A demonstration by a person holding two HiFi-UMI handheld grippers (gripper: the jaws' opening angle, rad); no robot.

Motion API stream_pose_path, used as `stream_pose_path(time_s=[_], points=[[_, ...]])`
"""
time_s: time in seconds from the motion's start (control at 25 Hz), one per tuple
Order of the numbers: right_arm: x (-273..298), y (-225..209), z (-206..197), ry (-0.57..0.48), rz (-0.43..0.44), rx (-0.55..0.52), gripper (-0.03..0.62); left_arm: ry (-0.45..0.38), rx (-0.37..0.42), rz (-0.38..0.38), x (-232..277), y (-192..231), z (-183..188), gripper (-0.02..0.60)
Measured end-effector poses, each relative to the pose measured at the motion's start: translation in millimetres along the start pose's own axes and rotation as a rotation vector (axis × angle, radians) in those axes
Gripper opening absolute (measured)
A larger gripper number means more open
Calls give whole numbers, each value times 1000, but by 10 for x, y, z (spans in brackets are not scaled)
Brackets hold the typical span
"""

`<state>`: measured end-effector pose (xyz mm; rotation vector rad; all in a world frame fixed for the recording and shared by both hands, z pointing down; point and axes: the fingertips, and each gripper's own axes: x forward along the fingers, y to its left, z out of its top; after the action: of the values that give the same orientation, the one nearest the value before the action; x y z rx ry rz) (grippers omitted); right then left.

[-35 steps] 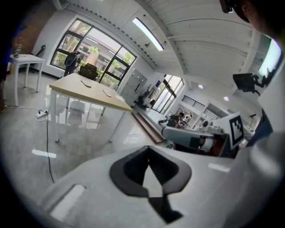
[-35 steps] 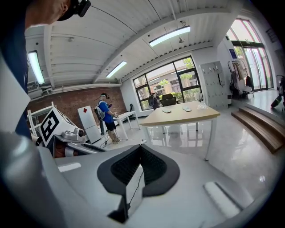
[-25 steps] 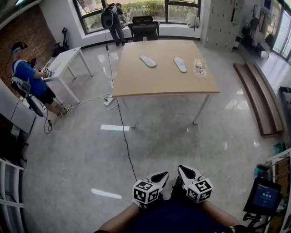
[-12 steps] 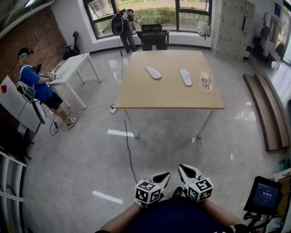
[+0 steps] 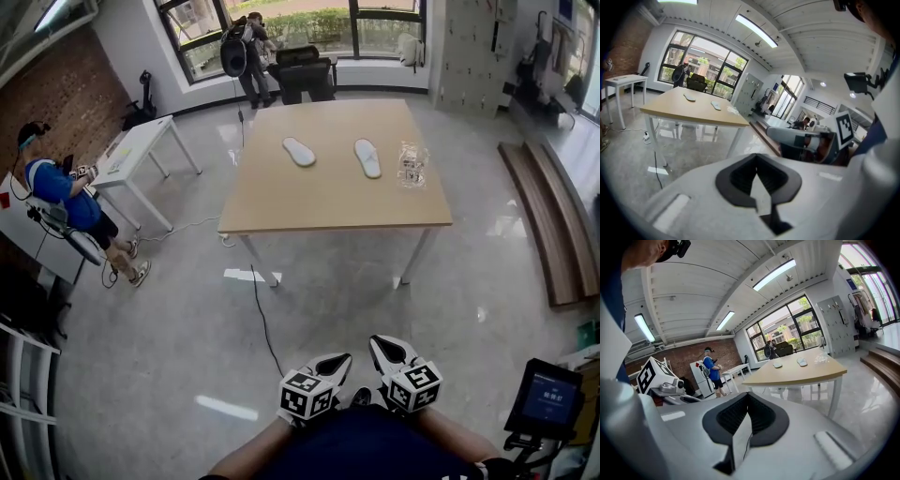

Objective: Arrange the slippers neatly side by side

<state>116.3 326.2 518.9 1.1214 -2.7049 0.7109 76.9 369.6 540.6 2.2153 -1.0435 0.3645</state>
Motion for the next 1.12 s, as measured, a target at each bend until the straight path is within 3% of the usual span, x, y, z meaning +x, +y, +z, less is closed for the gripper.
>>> stream_pose_path(time_s=[0.32,0.64,0.84,1.12], points=[[18,-97,-48,-14,-23,26,11,17,10,-18,85,36,-3,3],[175,-497,220,-28,-103,41,11,46,26,-81,439,173,323,3],[528,-645,458,-51,-165,48,11,45,70,-125,549,499,689,3],[1258,-571,719,-38,-185,51,11,44,50,-144,514,1164,1102,3]])
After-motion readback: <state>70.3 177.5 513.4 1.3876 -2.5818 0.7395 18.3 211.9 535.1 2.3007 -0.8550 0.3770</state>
